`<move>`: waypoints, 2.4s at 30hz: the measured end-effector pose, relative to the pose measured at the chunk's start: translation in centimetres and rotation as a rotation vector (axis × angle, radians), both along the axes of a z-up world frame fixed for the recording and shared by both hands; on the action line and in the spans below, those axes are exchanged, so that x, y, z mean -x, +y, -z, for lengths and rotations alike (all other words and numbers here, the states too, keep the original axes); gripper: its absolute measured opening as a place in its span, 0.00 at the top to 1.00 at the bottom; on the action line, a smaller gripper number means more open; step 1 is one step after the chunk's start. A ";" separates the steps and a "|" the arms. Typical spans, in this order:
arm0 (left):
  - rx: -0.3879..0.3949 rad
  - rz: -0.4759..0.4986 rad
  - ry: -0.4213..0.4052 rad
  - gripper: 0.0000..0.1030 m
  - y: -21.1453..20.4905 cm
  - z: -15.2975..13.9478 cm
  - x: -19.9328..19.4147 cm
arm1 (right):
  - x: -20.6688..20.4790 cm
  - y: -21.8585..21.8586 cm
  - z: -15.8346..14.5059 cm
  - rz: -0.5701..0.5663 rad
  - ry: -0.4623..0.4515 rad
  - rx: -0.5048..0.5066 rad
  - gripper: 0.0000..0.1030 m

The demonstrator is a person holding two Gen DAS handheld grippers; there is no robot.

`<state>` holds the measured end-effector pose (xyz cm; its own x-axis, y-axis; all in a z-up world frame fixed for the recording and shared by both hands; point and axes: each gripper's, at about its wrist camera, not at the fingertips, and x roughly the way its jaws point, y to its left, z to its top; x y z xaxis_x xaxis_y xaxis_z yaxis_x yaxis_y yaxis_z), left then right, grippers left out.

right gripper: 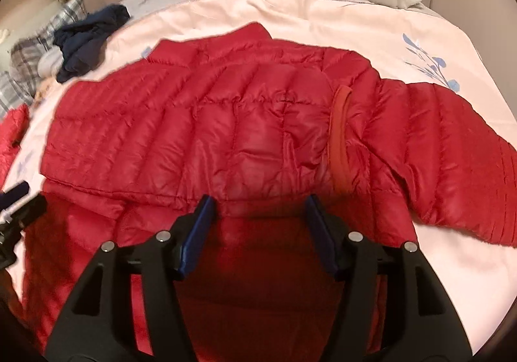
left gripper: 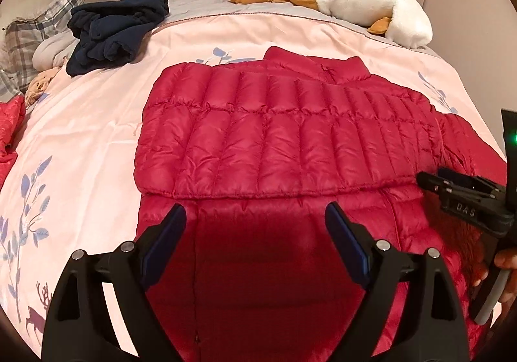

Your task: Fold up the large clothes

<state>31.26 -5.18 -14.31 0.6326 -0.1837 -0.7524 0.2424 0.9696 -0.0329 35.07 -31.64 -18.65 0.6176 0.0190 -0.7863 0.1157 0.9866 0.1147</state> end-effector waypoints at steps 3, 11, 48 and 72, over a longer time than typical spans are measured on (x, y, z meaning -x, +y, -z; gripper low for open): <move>0.013 0.006 0.002 0.14 -0.1 -0.4 0.8 | 1.6 0.4 -1.2 -0.018 -0.045 -0.037 0.40; 0.050 0.036 0.031 0.09 -1.1 -1.6 4.6 | 8.2 -0.1 -3.6 -0.024 -0.117 -0.227 0.15; 0.022 0.031 0.072 0.01 -4.2 -2.1 19.0 | 29.1 -24.1 0.9 0.582 -0.242 -0.680 0.02; 0.003 -0.092 0.131 0.01 -2.9 -0.7 17.1 | 20.2 -34.5 3.6 0.764 -0.305 -0.799 0.15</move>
<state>14.11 -8.04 -13.57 0.5437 -0.1316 -0.8289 0.1458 0.9874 -0.0612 14.87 -66.16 -22.29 0.8455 -0.0162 -0.5338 0.5128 0.3036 0.8030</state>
